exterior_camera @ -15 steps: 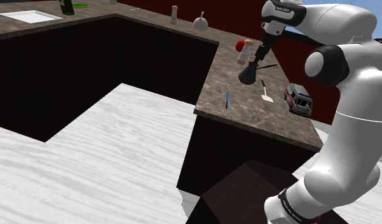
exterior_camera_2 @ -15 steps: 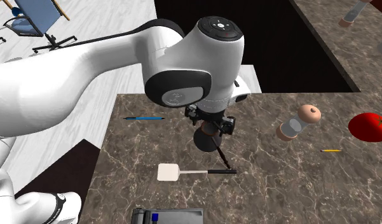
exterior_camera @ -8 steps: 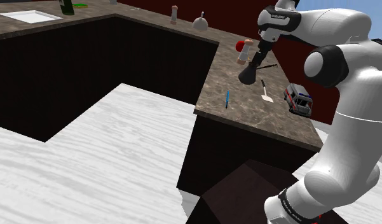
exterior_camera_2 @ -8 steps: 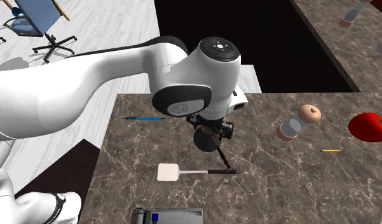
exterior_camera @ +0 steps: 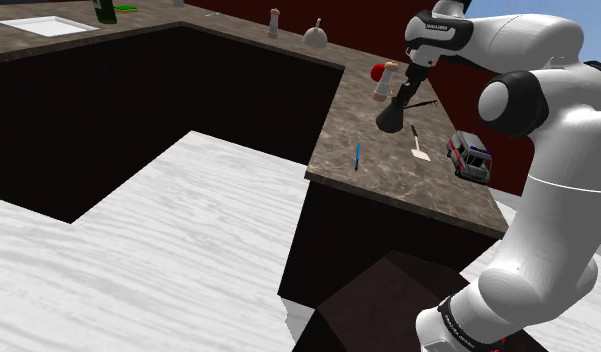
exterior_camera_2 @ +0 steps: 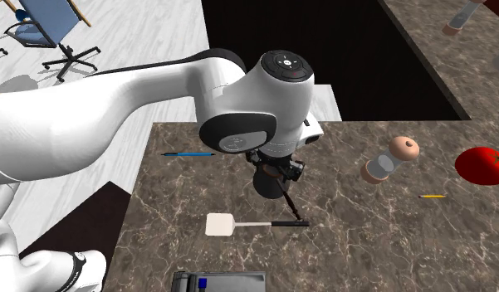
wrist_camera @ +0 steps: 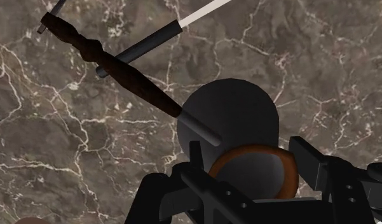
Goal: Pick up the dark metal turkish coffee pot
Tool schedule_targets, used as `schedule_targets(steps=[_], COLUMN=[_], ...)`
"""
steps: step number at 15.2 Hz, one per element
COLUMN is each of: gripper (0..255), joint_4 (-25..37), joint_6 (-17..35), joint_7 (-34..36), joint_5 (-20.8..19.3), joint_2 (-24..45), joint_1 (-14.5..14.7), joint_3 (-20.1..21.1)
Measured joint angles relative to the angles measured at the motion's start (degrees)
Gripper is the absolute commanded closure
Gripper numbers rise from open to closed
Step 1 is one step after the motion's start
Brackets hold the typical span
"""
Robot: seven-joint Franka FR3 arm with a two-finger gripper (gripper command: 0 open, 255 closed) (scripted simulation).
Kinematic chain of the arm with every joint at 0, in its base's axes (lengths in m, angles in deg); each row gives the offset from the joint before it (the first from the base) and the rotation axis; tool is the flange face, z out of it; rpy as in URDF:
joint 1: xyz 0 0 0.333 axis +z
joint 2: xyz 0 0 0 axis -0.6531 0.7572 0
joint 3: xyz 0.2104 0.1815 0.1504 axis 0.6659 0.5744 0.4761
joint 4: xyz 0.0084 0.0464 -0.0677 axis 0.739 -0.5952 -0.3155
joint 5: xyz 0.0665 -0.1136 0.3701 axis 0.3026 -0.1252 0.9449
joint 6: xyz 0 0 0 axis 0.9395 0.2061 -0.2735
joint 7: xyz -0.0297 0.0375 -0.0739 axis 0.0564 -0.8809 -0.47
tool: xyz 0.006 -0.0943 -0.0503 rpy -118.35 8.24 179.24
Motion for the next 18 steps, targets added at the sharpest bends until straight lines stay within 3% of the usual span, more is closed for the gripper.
schedule_targets(steps=[8,18], gripper=[255,255], joint_4=[3.3,16.9], joint_6=[-3.2,-13.1], joint_7=[0.2,0.2], joint_5=[0.0,1.3], joint_2=[0.2,3.9], joint_1=[-0.3,-2.9], joint_3=[0.0,0.1])
